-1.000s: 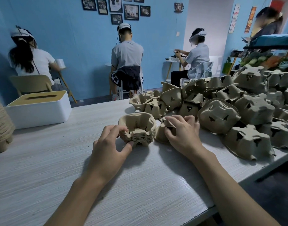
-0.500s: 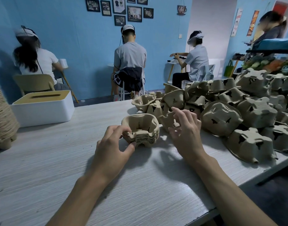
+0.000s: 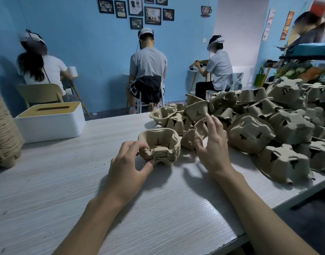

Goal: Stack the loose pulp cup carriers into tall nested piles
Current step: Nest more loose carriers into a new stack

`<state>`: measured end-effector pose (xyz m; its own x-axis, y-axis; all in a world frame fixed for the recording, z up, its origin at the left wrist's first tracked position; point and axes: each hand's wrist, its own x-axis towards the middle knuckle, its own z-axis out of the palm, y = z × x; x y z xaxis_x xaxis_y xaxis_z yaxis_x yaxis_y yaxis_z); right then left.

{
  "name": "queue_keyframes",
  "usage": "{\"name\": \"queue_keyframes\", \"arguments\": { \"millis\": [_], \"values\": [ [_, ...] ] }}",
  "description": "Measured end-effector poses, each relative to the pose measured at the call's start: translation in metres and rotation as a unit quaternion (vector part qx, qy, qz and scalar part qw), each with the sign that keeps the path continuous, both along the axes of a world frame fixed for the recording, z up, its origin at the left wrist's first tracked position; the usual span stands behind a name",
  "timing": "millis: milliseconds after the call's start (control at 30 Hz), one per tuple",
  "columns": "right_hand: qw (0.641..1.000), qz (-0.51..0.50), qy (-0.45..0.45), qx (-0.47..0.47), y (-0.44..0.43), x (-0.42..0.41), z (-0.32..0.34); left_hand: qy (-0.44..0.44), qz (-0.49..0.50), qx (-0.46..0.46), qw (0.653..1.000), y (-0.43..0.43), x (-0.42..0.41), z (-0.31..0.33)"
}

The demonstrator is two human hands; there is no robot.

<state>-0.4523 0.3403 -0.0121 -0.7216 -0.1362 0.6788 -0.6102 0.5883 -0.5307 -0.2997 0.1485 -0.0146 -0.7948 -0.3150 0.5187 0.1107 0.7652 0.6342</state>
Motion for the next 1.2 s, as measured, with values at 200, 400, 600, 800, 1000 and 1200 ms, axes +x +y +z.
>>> {"name": "queue_keyframes", "arguments": {
  "millis": [200,400,600,800,1000,1200],
  "values": [
    [0.992,-0.019,-0.125,0.012,-0.003,-0.018,0.011,-0.002,0.015,-0.012,1.0,0.0,-0.002,0.0],
    [0.997,-0.007,-0.075,-0.024,-0.004,-0.018,0.008,0.002,0.029,-0.014,0.999,-0.003,-0.002,0.0],
    [0.996,0.077,-0.046,-0.021,0.001,-0.007,0.001,0.005,0.045,-0.014,0.999,-0.006,-0.003,-0.001],
    [0.99,0.104,-0.001,-0.093,-0.002,-0.002,0.002,0.014,0.052,-0.011,0.999,-0.007,-0.003,-0.001],
    [0.971,0.205,0.068,-0.102,-0.036,0.014,0.014,0.006,0.046,-0.003,0.999,-0.012,-0.007,-0.002],
    [0.955,0.255,0.082,-0.124,-0.048,0.02,0.018,0.015,0.051,0.005,0.999,-0.019,-0.008,-0.002]
  ]
}}
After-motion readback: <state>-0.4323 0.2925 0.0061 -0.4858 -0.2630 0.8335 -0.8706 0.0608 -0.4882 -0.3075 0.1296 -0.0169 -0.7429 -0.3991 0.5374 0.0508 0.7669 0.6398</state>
